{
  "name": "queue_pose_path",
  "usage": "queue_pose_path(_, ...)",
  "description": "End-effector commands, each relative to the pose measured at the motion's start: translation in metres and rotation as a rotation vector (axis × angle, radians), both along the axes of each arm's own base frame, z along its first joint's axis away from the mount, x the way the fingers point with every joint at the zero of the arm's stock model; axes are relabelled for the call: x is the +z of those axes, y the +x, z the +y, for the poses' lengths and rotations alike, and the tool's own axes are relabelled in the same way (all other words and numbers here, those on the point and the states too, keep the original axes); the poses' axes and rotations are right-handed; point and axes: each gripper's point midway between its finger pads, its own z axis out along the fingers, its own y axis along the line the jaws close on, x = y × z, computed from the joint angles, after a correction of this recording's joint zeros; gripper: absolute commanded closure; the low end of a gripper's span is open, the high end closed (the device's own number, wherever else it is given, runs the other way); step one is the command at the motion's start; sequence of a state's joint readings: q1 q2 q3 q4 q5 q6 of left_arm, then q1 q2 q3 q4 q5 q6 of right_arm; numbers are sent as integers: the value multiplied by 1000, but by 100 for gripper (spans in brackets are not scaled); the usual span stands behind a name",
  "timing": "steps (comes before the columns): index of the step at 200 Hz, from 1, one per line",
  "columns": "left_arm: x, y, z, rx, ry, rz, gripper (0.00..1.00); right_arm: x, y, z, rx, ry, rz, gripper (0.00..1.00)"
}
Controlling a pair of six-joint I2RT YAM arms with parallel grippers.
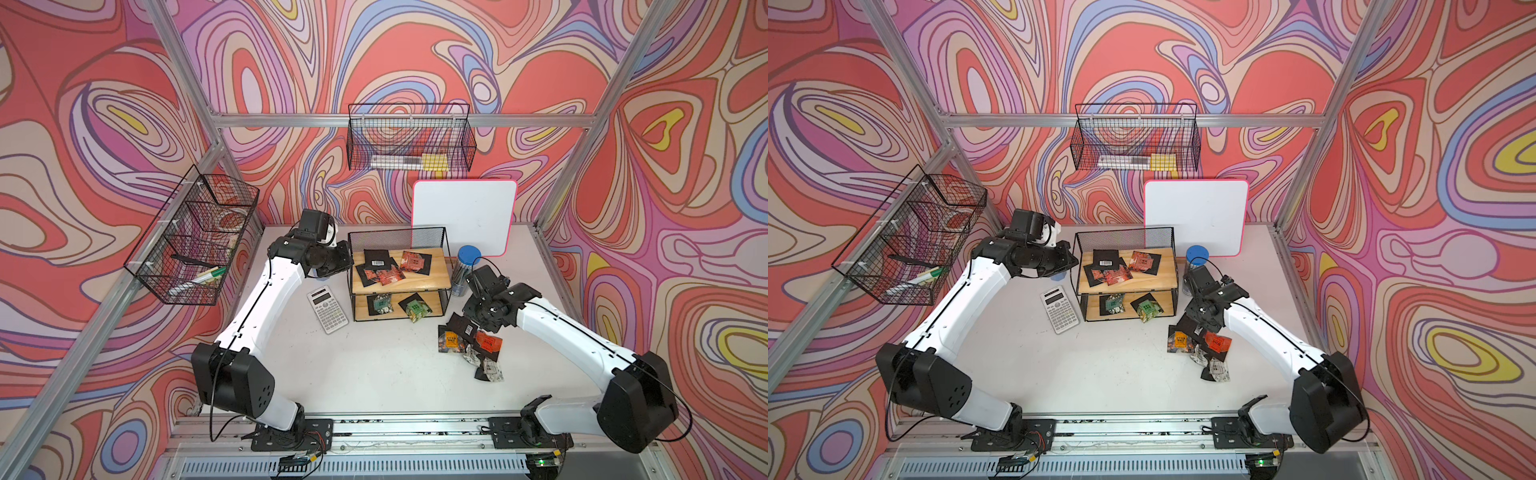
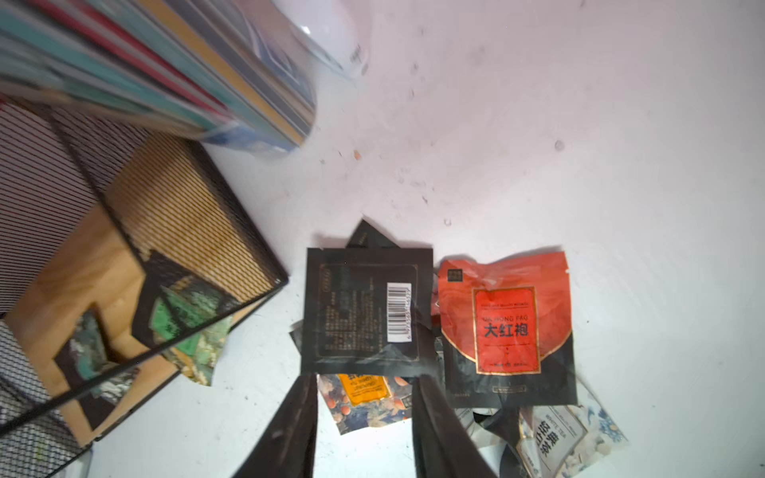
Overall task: Remove the tea bags from the shelf
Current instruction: Place the tea bag at the center of the board.
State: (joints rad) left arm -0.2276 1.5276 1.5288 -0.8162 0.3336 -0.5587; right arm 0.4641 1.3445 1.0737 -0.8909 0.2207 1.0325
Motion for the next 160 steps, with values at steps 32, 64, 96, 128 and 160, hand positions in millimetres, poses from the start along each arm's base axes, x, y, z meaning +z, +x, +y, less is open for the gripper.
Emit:
queue_pose_path(32, 4, 7, -1, 15, -21, -13, 100, 106, 32, -21, 71, -190, -215, 49)
queue_pose_path(64, 3, 7, -2, 13, -25, -9, 100, 156, 64, 22, 259, -311, -280, 34)
queue_pose_path(96, 3, 7, -1, 14, -20, -10, 100, 171, 83, 90, 431, -329, -256, 19)
queue_pose_path(128, 4, 7, -1, 15, -17, -13, 100, 148, 100, 131, 459, -259, -161, 16)
queue_pose_path(160, 3, 7, -1, 15, -17, -11, 100, 124, 111, 152, 458, -200, -130, 15)
